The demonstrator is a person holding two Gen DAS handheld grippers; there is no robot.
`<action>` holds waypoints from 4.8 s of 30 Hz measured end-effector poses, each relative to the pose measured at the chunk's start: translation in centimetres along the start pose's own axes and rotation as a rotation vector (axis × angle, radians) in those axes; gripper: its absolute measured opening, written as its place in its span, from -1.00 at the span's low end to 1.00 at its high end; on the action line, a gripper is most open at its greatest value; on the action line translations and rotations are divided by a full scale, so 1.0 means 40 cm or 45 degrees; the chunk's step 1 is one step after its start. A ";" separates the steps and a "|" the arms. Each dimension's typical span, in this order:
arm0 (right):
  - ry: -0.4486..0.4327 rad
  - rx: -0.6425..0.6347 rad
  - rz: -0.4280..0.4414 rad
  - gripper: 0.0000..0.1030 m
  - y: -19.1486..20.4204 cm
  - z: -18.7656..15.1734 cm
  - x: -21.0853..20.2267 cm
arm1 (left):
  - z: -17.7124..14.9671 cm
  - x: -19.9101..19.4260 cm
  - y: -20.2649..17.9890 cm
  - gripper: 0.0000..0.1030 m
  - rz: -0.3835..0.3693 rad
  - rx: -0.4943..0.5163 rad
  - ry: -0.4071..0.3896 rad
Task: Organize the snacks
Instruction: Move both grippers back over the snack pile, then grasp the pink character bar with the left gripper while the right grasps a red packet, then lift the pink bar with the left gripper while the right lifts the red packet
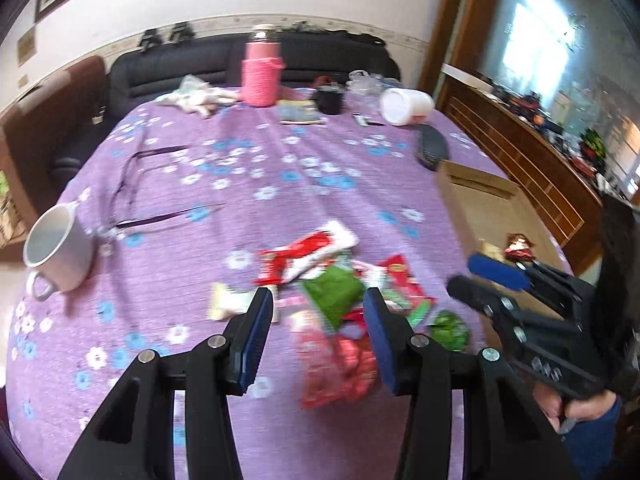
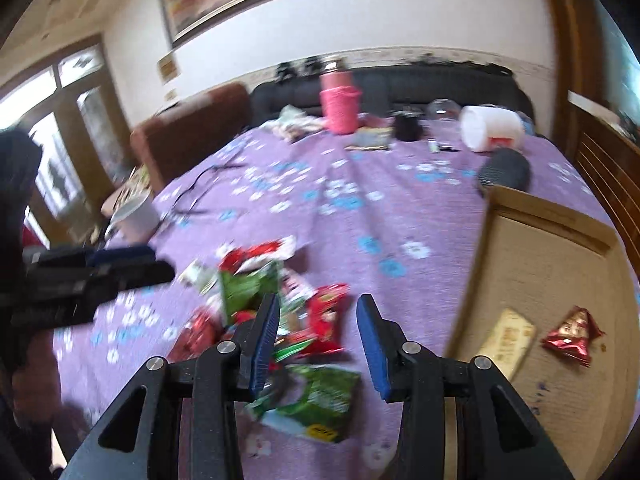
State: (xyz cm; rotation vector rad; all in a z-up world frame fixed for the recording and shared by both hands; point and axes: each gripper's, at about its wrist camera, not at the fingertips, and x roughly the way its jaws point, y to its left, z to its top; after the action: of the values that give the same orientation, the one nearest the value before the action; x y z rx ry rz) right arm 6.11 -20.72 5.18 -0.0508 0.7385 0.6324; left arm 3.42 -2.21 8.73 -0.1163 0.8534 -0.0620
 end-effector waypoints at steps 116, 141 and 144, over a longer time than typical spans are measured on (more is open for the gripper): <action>-0.037 0.303 0.308 0.09 -0.073 0.000 -0.024 | -0.191 0.065 -0.053 0.12 -0.154 -0.098 0.365; 0.252 -0.224 0.470 0.11 0.171 -0.083 0.081 | -0.167 0.073 0.103 -0.54 -0.005 -0.056 0.119; 0.211 -0.277 0.446 0.21 0.185 -0.088 0.065 | -0.165 0.075 0.103 -0.54 -0.007 -0.057 0.114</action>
State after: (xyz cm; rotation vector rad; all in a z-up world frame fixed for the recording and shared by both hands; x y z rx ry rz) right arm 1.33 -14.23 2.15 -0.1782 0.8438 1.0518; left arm 0.47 1.07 1.66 -0.1591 0.9444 -0.0538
